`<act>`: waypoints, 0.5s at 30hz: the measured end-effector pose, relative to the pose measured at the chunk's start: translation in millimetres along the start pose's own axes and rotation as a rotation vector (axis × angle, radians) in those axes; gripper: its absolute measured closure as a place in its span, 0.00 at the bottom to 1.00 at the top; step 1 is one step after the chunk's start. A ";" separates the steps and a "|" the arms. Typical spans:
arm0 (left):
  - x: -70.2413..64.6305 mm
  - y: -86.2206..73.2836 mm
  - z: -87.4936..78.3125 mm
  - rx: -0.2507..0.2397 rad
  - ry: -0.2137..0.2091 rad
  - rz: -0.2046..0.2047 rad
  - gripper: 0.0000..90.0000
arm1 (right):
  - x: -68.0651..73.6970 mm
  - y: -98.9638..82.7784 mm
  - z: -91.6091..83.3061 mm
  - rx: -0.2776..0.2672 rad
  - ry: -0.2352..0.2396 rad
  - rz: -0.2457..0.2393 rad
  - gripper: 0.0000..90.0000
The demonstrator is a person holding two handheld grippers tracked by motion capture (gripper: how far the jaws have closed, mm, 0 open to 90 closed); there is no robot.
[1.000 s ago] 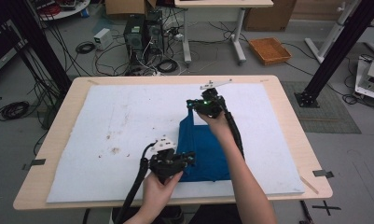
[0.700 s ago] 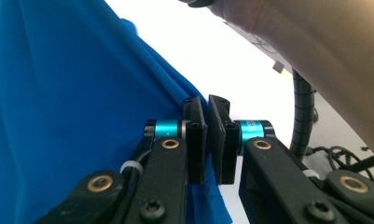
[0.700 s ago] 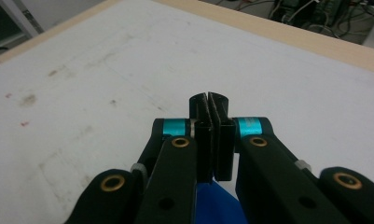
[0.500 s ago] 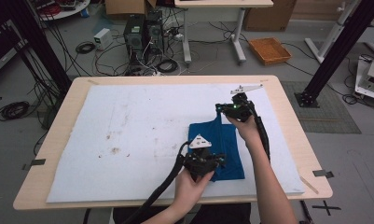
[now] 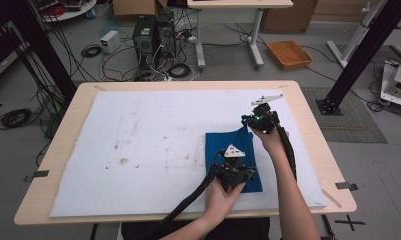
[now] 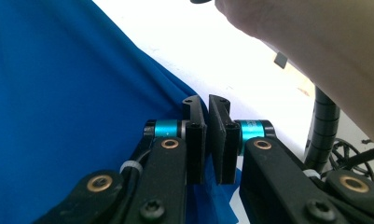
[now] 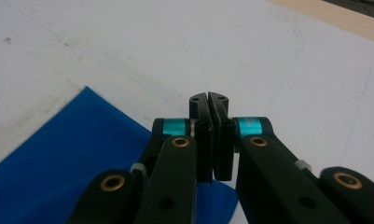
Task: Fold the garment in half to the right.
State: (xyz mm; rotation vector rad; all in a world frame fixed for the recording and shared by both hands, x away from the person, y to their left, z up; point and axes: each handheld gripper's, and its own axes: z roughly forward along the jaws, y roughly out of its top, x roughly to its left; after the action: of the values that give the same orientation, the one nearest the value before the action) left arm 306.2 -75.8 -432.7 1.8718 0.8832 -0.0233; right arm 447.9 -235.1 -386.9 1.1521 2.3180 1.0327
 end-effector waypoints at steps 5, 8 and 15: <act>-3.6 -1.6 4.3 -0.019 -0.059 0.007 0.82 | -2.0 -5.0 -0.7 0.021 -0.060 -0.004 0.97; -7.7 -0.5 0.5 -0.051 -0.093 0.017 0.72 | -7.5 -10.3 -5.6 0.014 -0.096 0.027 0.90; -5.1 8.9 -35.6 -0.115 -0.078 0.068 0.64 | -14.6 -29.4 -36.3 -0.051 -0.131 0.116 0.78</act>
State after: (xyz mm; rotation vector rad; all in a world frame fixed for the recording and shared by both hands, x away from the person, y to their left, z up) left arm 294.9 -52.0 -406.7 1.7807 0.7523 -0.0037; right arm 419.7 -274.9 -384.3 1.3066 2.1335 1.0185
